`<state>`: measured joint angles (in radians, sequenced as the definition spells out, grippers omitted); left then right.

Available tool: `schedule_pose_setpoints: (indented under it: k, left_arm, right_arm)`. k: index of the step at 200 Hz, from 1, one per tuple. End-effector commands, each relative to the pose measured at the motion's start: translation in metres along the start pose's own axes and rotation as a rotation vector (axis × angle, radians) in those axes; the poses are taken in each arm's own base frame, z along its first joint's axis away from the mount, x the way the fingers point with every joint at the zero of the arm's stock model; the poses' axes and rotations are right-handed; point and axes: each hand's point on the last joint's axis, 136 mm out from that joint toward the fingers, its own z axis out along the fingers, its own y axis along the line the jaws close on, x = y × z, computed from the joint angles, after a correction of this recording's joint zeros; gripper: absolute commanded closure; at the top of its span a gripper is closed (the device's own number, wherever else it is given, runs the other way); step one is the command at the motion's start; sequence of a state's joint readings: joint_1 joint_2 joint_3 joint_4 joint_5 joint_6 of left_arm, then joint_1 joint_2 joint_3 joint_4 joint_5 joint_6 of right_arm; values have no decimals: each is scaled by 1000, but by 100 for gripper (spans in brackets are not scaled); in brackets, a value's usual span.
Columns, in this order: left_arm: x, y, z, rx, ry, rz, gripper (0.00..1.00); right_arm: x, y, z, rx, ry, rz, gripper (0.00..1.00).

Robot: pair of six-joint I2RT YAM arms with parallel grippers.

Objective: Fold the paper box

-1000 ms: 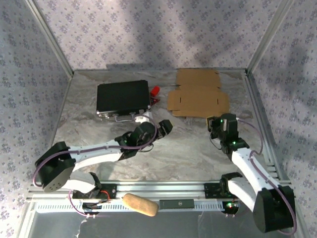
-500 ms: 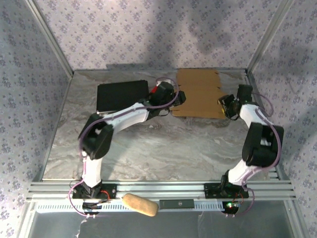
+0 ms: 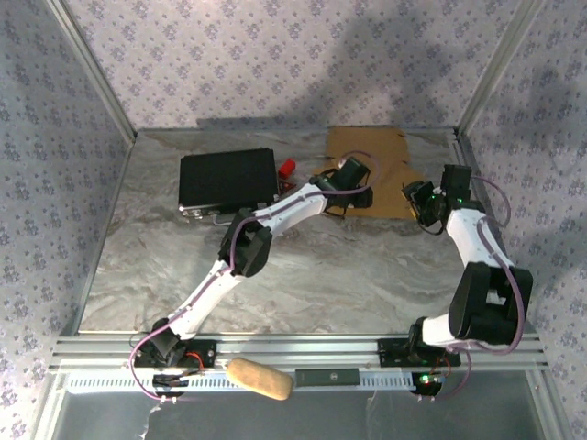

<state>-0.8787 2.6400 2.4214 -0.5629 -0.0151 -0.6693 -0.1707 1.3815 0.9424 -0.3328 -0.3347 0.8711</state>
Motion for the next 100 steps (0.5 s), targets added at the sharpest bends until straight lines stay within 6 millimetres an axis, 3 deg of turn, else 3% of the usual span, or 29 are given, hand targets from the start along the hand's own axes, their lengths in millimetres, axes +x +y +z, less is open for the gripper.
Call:
schedule_pose_setpoints:
  k: [1,32,63,100]
  left_arm:
    - [54,33,5,-150,140,26,46]
    - [67,26,-17,-84,88,-62,46]
    - [108,11,-37,3,105,-113,47]
    - [148,-9,-62,74,98,-137,47]
  right_arm:
    - [12,-20,-10,72,18,7,46]
    - [36,-29,-27,41,26,58,42]
    - [56,-50,-45,31,-20,105,39]
    - [52,-55,-58,46,-67,77,36]
